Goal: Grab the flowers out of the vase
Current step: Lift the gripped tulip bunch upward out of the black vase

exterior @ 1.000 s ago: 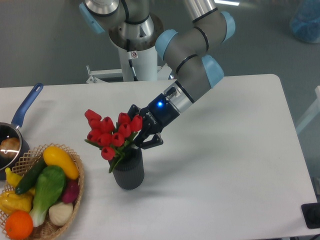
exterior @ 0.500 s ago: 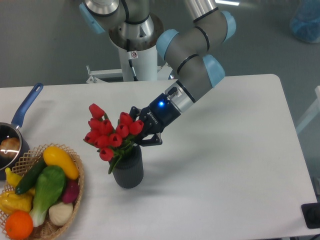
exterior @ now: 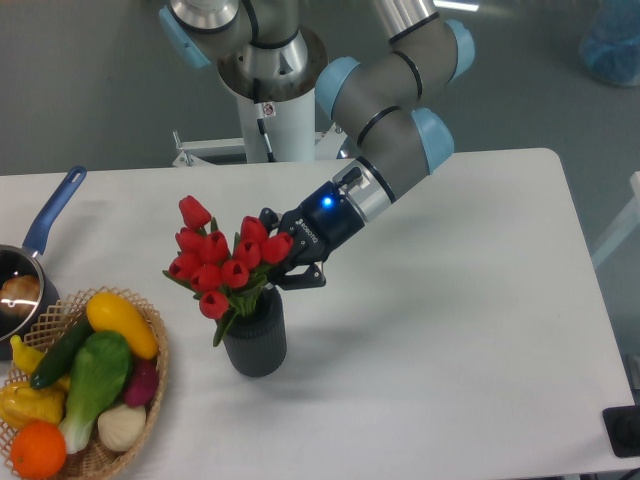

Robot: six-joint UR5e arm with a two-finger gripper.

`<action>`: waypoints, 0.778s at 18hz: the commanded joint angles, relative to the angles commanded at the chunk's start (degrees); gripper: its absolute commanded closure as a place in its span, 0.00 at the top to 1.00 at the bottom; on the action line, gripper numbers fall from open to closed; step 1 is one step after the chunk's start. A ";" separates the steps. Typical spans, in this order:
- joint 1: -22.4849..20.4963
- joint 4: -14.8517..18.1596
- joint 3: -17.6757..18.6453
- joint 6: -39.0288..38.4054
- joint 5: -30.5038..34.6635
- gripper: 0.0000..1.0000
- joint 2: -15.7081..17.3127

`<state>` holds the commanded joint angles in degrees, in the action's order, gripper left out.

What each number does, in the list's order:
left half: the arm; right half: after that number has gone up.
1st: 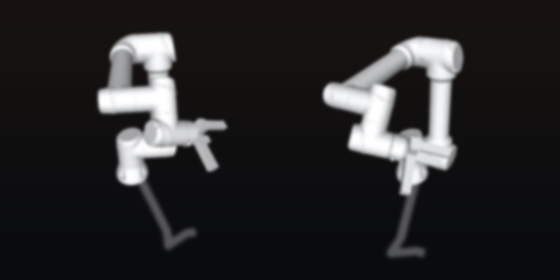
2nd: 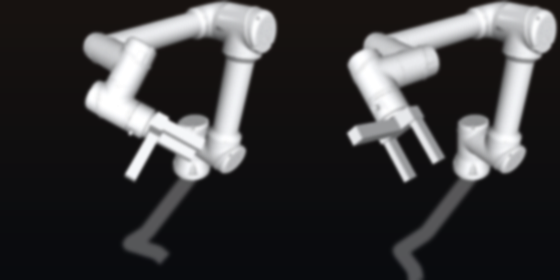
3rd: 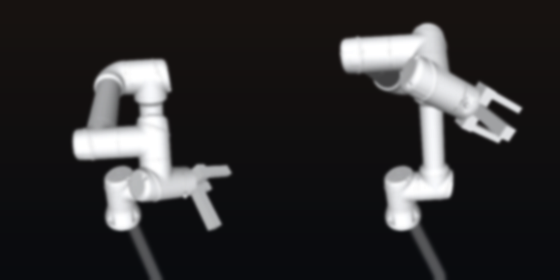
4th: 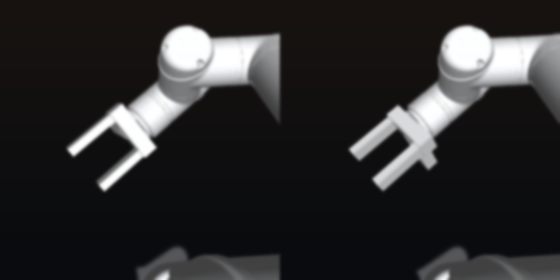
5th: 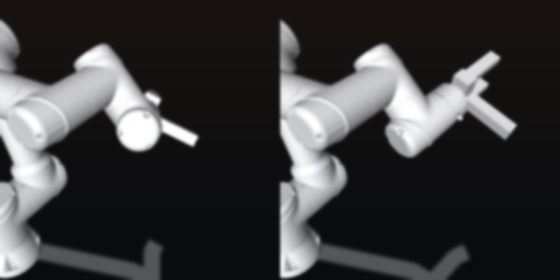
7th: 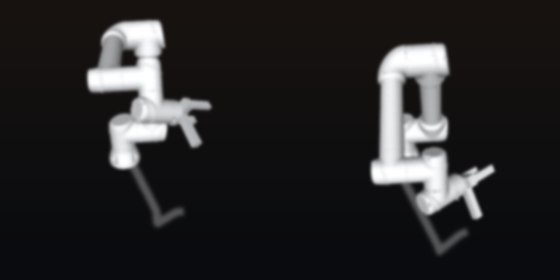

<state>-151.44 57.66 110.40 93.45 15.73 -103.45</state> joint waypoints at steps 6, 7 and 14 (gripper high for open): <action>-2.72 0.26 -1.59 -8.80 0.44 0.04 4.39; -2.99 0.26 -1.50 -9.59 0.44 0.04 5.09; -3.34 0.18 -1.68 -14.78 0.09 0.04 7.65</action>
<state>-154.78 57.83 108.72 78.67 15.82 -95.80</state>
